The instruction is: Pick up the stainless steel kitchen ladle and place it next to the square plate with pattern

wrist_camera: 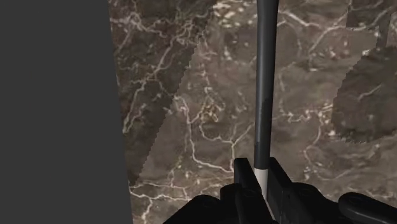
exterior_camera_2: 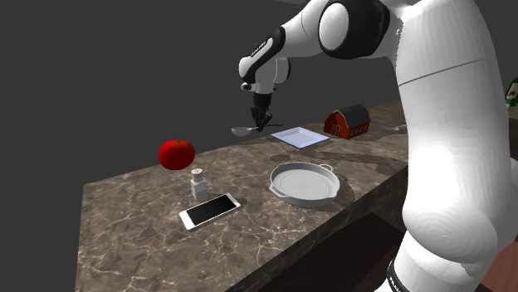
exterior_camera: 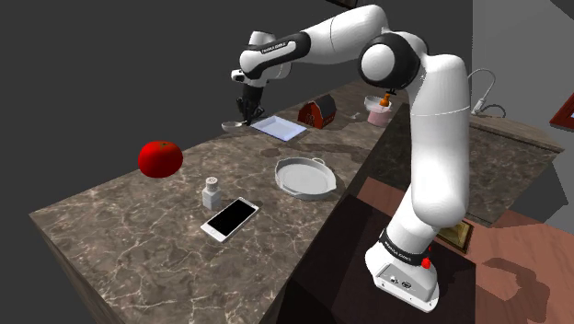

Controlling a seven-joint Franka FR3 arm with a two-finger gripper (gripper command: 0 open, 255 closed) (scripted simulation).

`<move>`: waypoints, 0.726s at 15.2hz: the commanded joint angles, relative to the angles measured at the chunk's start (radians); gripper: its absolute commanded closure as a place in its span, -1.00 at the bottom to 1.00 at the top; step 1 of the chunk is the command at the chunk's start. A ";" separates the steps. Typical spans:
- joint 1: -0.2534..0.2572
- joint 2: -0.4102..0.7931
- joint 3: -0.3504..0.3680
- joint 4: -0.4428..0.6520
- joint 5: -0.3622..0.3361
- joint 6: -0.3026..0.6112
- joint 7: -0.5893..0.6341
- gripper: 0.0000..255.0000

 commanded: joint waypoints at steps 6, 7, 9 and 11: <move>-0.002 0.036 0.005 -0.044 0.011 0.079 -0.010 1.00; -0.003 0.042 0.006 -0.049 0.012 0.090 -0.012 1.00; -0.003 0.054 0.008 -0.058 0.016 0.111 -0.015 1.00; -0.004 0.067 0.010 -0.066 0.019 0.132 -0.018 1.00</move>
